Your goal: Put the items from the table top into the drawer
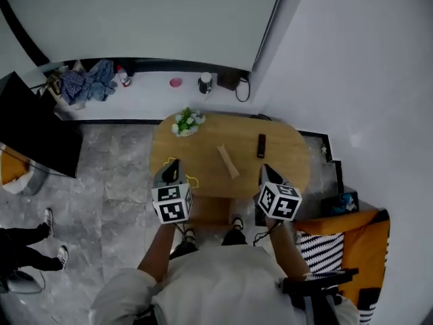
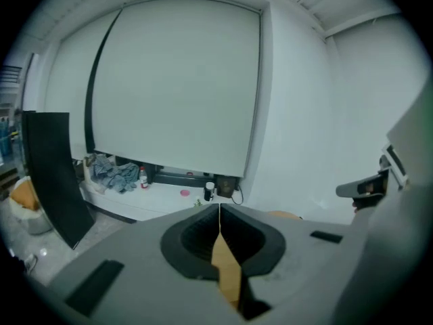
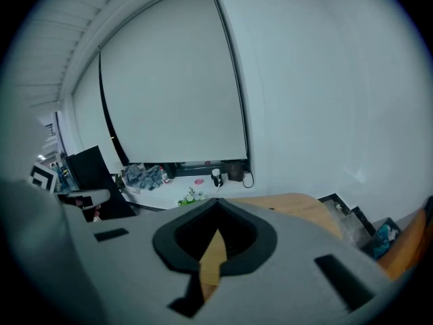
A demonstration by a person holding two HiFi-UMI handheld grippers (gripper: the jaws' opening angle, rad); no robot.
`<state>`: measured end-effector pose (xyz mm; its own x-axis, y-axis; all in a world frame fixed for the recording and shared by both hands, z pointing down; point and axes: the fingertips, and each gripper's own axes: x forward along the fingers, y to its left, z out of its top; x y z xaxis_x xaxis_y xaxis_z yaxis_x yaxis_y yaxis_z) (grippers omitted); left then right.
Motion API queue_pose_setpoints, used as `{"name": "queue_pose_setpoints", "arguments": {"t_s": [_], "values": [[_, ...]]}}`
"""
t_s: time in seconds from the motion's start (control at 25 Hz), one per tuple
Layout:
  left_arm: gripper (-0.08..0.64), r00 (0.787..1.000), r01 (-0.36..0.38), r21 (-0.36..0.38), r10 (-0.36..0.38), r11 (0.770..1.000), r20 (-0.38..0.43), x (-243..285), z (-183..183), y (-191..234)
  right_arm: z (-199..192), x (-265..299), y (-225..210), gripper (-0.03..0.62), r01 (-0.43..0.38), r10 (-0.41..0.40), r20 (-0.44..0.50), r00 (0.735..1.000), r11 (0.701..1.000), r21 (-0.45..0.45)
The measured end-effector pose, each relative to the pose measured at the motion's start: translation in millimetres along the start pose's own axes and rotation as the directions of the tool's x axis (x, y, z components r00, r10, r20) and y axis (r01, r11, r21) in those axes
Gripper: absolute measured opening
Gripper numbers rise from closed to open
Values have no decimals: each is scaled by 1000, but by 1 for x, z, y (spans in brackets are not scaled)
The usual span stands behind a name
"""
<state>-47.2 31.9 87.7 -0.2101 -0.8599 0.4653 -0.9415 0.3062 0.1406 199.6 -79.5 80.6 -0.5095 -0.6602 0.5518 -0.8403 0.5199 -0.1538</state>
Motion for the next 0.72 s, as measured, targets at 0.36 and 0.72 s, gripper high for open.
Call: {"name": "queue_pose_setpoints", "arguments": {"t_s": [0.36,0.72], "values": [[11,961,-264,-126,272,956,57,-24,8,-12,28,44,-22,-8,-218,210,-75,975,970,-111],[10,917,-397,-142,396,907,-36,-73,-48,48,-15,81,86,-7,-410,380,-184,907,896,-169]]}}
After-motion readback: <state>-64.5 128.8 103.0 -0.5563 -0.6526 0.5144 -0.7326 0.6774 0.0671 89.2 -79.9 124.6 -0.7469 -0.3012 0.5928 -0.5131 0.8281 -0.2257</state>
